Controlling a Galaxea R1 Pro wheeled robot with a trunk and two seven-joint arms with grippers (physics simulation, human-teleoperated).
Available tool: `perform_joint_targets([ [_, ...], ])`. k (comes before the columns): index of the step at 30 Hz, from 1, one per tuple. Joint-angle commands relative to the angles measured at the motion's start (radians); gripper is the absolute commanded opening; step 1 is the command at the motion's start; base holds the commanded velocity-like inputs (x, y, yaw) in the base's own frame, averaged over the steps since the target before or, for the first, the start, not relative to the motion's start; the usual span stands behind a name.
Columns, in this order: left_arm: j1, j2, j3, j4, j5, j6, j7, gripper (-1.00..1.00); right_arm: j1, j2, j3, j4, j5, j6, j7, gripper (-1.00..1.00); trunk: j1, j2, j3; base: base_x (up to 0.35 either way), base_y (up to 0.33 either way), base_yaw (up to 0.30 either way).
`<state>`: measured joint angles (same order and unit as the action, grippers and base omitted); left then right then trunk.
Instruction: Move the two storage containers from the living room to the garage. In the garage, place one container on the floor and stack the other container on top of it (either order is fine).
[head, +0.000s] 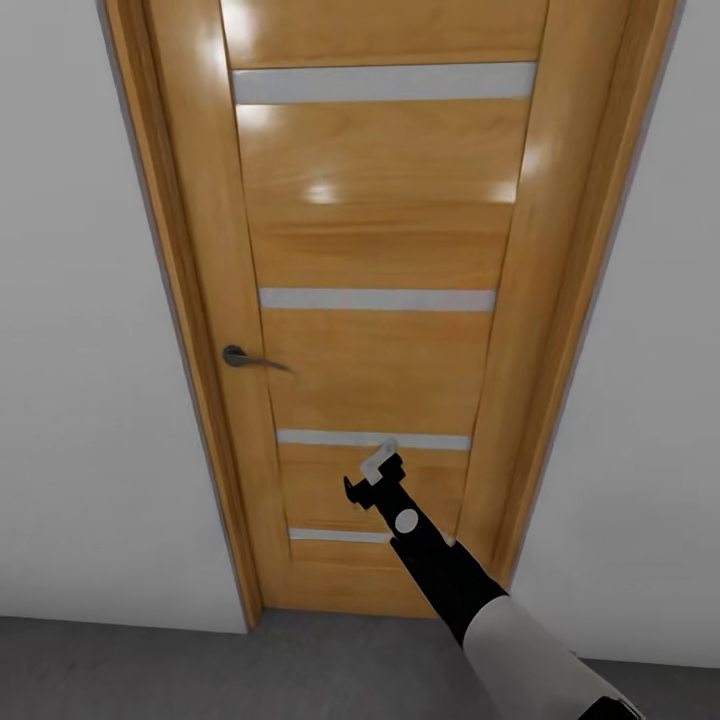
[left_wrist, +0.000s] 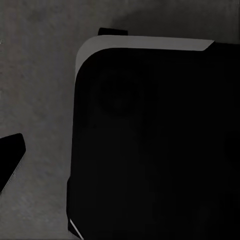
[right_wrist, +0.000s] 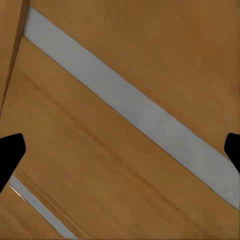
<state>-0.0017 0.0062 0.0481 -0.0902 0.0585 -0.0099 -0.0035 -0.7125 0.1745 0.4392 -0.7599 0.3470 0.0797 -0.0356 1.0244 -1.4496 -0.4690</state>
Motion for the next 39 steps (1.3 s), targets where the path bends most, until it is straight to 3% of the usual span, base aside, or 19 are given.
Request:
perform_joint_targets([
  [1, 0.0, 0.0, 0.004, 0.0, 0.006, -0.002, 0.0, 1.0, -0.001, 0.0, 0.003, -0.002, 0.011, 0.005, 0.0, 1.0, 0.001, 0.0, -0.001, 0.322, 0.0, 0.0],
  [4, 0.0, 0.0, 0.004, 0.0, 0.006, -0.002, -0.001, 1.0, -0.001, 0.0, 0.014, -0.002, 0.014, 0.004, 0.005, 1.0, 0.001, 0.0, -0.001, 0.322, 0.0, 0.0],
  [5, 0.0, 0.0, 0.004, 0.0, 0.006, -0.002, -0.001, 1.0, -0.001, 0.0, 0.07, -0.003, 0.021, 0.003, 0.008, 1.0, 0.001, 0.0, -0.001, 0.322, 0.0, 0.0],
  [9, 0.0, 0.0, 0.004, 0.0, 0.006, -0.002, -0.001, 1.0, -0.029, 0.0, 0.083, 0.007, 0.019, -0.013, 0.008, 1.0, 0.001, 0.0, -0.001, 0.322, 0.0, 0.0],
  [16, 0.0, 0.0, 0.004, 0.0, 0.005, -0.002, -0.001, 1.0, -0.127, 0.0, 0.09, 0.118, 0.016, -0.09, 0.008, 1.0, 0.001, 0.0, -0.001, 0.322, 0.0, 0.0],
  [27, 0.0, 0.0, 0.004, 0.0, 0.004, -0.002, -0.001, 1.0, -0.137, 0.0, 0.09, 0.14, 0.017, -0.1, 0.008, 1.0, 0.001, 0.0, -0.001, 0.322, 0.0, 0.0],
  [36, 0.0, 0.0, 0.004, 0.0, 0.004, -0.002, -0.001, 1.0, -0.203, 0.0, 0.088, 0.281, 0.01, -0.13, 0.007, 1.0, 0.001, 0.0, -0.001, 0.321, 0.0, 0.0],
  [39, 0.0, 0.0, 0.005, -0.001, 0.004, -0.002, -0.001, 1.0, -0.205, 0.0, 0.082, 0.274, 0.013, -0.127, -0.002, 1.0, 0.001, 0.0, -0.001, 0.083, 0.0, 0.0],
])
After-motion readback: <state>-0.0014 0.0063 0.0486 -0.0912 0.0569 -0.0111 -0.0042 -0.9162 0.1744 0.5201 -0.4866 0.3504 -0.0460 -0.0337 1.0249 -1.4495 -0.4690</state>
